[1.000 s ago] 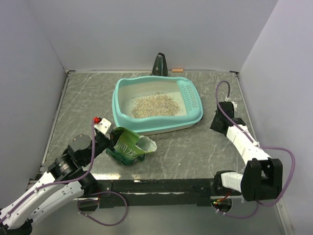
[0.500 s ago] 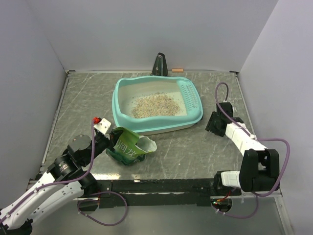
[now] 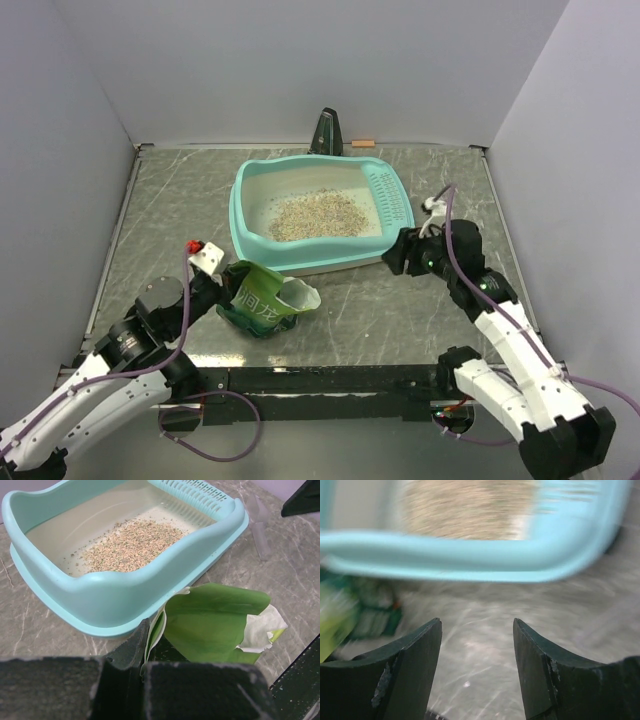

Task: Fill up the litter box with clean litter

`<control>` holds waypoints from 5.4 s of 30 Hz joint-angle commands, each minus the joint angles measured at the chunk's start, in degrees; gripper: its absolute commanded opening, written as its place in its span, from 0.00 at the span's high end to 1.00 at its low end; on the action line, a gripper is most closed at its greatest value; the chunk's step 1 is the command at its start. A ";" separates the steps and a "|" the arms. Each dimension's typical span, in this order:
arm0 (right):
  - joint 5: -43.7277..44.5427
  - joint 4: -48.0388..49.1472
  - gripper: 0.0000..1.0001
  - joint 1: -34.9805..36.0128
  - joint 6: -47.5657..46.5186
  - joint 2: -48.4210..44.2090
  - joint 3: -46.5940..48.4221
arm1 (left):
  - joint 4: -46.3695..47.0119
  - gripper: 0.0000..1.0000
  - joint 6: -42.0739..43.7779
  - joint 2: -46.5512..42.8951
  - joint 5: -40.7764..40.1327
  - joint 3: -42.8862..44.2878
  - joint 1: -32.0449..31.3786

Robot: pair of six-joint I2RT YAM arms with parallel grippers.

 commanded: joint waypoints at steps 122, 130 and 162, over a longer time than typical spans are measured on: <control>-30.96 39.66 0.37 24.44 -14.57 -12.40 -21.52 | -2.02 0.99 -10.79 0.80 27.85 3.80 0.16; -34.32 49.77 0.50 24.35 -10.61 -15.89 -25.55 | -1.58 0.99 -10.44 -1.93 28.38 2.74 0.16; -26.84 39.45 1.00 19.09 10.21 -20.74 -23.91 | 1.84 0.99 -18.60 3.60 30.48 2.74 0.16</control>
